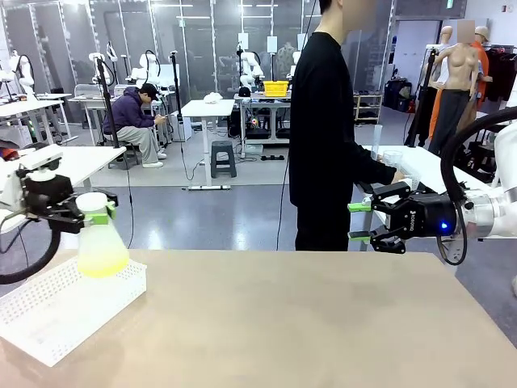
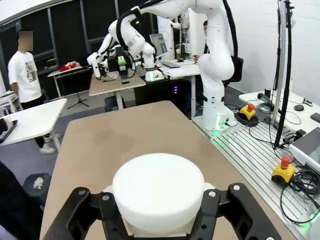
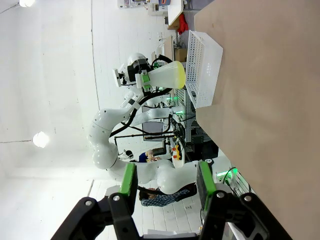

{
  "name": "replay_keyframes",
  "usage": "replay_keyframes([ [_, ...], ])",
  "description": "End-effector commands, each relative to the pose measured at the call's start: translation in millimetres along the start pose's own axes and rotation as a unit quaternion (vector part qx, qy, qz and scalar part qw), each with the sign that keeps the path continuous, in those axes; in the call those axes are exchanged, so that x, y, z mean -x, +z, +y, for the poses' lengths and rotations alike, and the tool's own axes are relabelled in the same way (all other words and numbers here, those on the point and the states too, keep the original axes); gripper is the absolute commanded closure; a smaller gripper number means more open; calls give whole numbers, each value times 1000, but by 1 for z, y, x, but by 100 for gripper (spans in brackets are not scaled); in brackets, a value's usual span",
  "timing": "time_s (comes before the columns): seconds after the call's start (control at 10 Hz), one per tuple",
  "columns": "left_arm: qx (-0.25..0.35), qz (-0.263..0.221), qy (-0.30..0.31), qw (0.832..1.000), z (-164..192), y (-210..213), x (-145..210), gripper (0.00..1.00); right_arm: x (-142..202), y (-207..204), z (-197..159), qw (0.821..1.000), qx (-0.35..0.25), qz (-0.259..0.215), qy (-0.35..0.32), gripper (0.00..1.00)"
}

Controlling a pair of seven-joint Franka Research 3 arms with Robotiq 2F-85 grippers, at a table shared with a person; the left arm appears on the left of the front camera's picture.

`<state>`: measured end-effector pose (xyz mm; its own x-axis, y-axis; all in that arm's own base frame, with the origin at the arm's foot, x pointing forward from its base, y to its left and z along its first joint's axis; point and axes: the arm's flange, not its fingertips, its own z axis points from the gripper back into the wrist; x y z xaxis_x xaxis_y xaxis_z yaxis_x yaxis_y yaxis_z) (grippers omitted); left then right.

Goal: Prepare the solutions needed for the experiment.
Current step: When the human places the Big flask in the center of the table, pick up the Big flask and place it in the left Organizing basket.

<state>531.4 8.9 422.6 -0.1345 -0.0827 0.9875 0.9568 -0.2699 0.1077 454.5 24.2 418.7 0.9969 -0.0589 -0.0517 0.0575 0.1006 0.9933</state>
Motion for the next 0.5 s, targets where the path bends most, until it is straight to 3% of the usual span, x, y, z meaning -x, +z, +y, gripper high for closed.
replay_keyframes([
  [0.0,16,4,-1,1000,9,-16,-4,100,1,0,1,1000,2,3,2,39],
  [0.4,16,4,-1,1000,9,-16,-4,100,1,0,1,1000,2,3,2,39],
])
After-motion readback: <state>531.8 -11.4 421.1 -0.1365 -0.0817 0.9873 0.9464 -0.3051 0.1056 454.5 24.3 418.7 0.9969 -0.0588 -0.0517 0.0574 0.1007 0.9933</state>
